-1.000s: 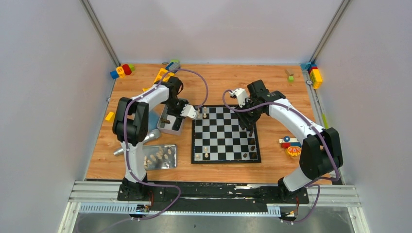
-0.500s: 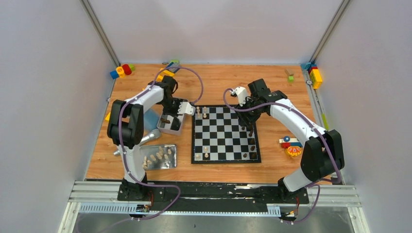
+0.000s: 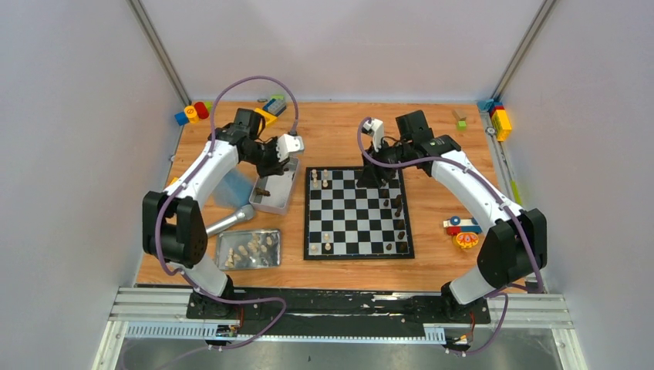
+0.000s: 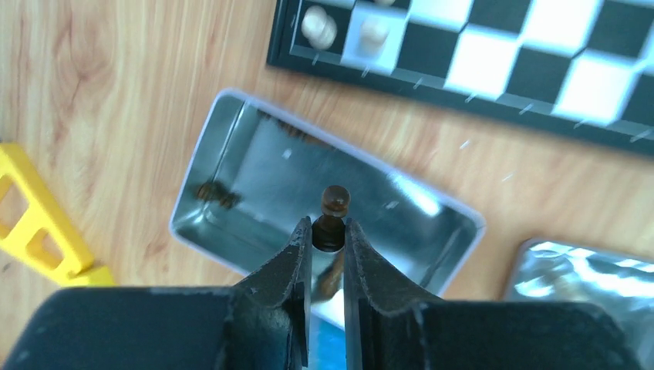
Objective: Set up the chess pieces on the board
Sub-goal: Pick up the chess piece from the storage box, then place the chess piece on the chessboard.
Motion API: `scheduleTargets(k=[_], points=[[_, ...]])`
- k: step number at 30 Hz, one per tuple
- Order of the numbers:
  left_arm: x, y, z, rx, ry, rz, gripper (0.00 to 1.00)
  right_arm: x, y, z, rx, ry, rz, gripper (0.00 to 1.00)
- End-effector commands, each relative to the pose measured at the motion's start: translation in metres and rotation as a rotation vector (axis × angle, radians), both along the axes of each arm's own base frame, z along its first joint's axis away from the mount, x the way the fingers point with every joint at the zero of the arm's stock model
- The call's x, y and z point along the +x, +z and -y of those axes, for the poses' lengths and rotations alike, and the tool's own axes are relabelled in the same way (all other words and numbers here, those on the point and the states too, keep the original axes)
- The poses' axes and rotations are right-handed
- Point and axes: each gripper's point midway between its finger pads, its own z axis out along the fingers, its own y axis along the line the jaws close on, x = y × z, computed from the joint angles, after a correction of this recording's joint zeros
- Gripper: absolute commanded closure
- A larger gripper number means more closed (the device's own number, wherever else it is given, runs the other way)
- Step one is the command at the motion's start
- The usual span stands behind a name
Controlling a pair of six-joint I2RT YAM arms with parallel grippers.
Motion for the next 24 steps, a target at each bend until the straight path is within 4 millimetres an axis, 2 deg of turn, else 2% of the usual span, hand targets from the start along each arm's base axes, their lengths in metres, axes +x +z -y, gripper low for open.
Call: scheduleTargets(k=[1, 6, 12, 18, 24], points=[[-0.04, 0.058, 0.058, -0.368, 0.006, -0.148, 0.87, -0.006, 0.057, -0.039, 0.282, 0.138, 0.032, 0.56], [-0.072, 0.083, 0.104, -0.493, -0.097, -0.202, 0.88, -0.008, 0.069, -0.055, 0.369, 0.184, 0.016, 0.54], [-0.094, 0.095, 0.138, -0.532, -0.145, -0.237, 0.88, -0.014, 0.068, -0.07, 0.388, 0.221, -0.024, 0.48], [-0.098, 0.099, 0.148, -0.55, -0.145, -0.231, 0.88, -0.024, 0.056, -0.08, 0.371, 0.247, -0.051, 0.47], [-0.101, 0.096, 0.15, -0.547, -0.146, -0.237, 0.88, -0.022, 0.053, -0.086, 0.353, 0.243, -0.039, 0.52]])
